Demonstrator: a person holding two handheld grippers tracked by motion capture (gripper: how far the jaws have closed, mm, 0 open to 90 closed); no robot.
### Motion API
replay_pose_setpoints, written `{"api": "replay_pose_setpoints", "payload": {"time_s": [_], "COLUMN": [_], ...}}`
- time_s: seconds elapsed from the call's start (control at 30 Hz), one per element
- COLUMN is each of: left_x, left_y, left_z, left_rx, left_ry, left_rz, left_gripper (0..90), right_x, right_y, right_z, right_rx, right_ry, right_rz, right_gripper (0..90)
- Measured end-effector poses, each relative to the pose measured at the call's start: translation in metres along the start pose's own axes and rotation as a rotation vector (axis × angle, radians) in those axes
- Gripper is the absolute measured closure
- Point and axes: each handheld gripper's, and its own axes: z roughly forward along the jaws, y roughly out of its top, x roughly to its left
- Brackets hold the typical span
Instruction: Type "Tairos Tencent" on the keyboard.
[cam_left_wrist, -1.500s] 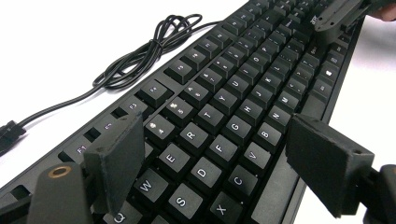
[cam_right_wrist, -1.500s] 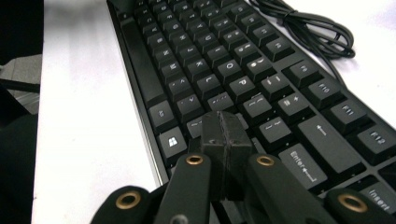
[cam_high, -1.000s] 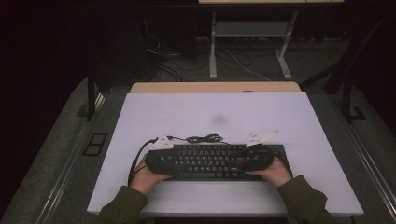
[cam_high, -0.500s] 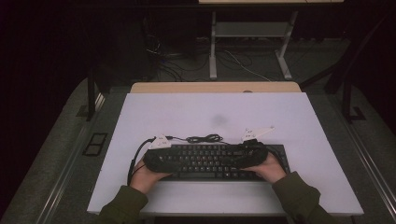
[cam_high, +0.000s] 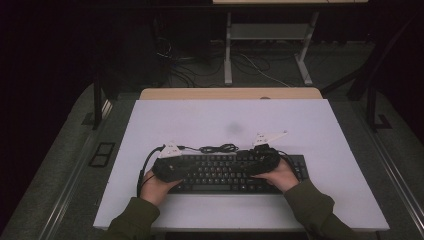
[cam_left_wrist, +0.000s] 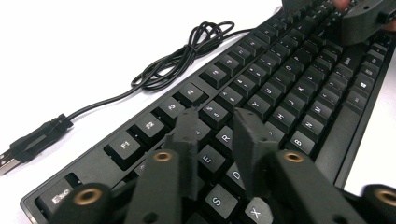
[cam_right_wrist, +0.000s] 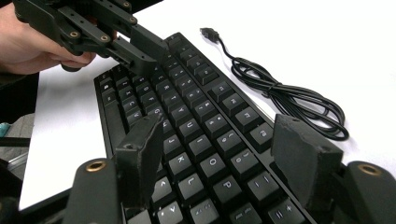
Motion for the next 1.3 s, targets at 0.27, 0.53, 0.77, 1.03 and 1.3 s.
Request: {"api": "replay_pose_setpoints", "payload": {"time_s": [0.27,0.53,0.77,1.03,1.3], "left_x": [0.002,0.002,0.003,0.004,0.003], "left_y": [-0.001,-0.001,-0.002,-0.003,-0.004], "left_z": [0.003,0.005,0.007,0.007,0.008], "left_rx": [0.026,0.033,0.047,0.055,0.053], "left_ry": [-0.011,-0.007,-0.012,-0.01,-0.01], "left_rz": [-0.007,-0.003,0.004,0.008,0.004], "left_gripper": [89.2,89.2,89.2,89.3,89.3], "right_x": [0.0,0.004,0.007,0.009,0.011], "right_y": [0.004,0.01,0.014,0.011,0.01], "right_z": [0.009,0.018,0.025,0.027,0.029], "right_rx": [-0.004,-0.001,-0.005,0.009,0.013], "right_ry": [0.002,0.011,0.02,0.023,0.023], "right_rz": [-0.005,-0.012,-0.019,-0.026,-0.029], "right_gripper": [33.5,33.4,33.4,33.4,33.3]}}
